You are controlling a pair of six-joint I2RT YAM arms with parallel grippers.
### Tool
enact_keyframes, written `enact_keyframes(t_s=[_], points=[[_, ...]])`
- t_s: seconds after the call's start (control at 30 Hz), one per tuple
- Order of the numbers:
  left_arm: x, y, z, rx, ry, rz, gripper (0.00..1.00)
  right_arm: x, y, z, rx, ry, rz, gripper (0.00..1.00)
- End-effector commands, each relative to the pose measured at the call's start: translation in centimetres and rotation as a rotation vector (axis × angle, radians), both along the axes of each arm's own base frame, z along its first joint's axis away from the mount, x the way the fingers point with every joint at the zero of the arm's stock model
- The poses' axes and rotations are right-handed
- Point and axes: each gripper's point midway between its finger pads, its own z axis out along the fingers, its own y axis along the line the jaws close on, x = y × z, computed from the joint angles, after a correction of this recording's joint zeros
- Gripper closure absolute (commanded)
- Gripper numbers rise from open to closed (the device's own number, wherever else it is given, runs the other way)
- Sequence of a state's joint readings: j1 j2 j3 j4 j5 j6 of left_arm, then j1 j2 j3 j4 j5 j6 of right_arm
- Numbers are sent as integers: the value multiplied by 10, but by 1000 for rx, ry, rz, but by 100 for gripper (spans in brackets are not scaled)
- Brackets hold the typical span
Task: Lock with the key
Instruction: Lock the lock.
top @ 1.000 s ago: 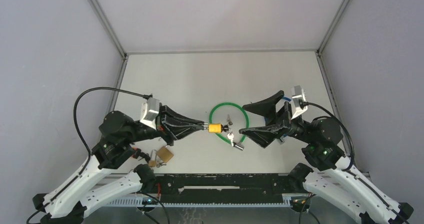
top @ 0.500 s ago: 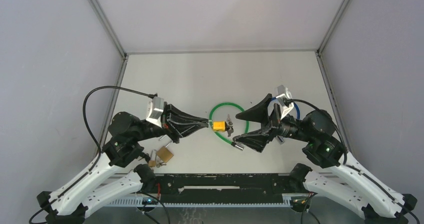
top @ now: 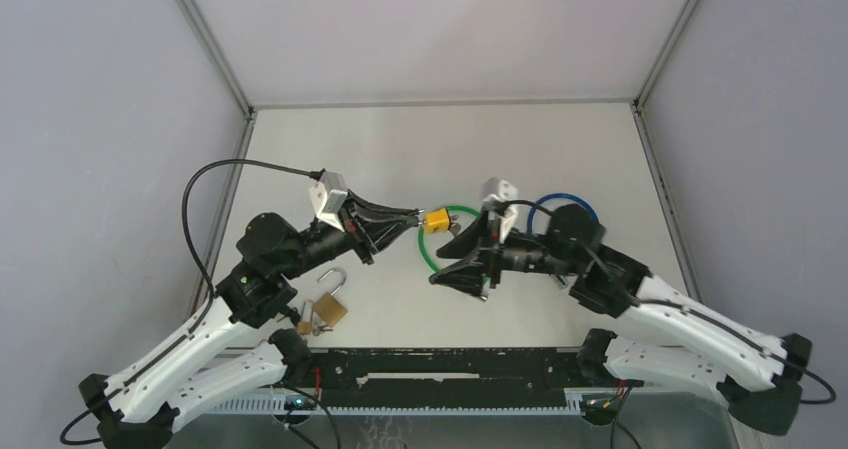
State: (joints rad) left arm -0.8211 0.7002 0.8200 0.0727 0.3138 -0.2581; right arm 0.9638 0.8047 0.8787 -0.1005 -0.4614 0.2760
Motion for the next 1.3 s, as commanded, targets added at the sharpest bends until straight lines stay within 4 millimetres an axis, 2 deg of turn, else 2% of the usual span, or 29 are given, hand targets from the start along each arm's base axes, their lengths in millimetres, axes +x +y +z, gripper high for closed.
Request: enact_keyframes(t_s=[0.0,0.03,0.1,0.2,0.33,0.5,0.87,1.03,1.17,1.27], points=[[-13,6,65,-163,-118,-33,100,11,24,8,33,-32,6,43],[-15,5,64,-161,-113,-50,100,18,25,6,39,-34,-23,50],[-18,3,61,-152,-96,-71,100,34,26,6,70,-17,-91,69],[-23,2,61,-150,-96,-97,100,55,17,8,127,17,-177,77],[-31,-1,60,-151,-95,-151,100,68,4,17,225,17,-234,79],[-42,-11,51,-133,-55,-247,100,73,4,30,279,-25,-223,79],[-43,-21,36,-77,-32,-300,100,72,-10,74,415,-182,-144,75],[-41,-29,26,-39,-18,-327,100,72,-5,77,416,-188,-115,71],[-37,-33,15,-10,4,-321,100,75,-8,87,423,-214,-133,65],[-32,-31,16,-16,6,-288,100,70,-11,90,409,-232,-120,65]])
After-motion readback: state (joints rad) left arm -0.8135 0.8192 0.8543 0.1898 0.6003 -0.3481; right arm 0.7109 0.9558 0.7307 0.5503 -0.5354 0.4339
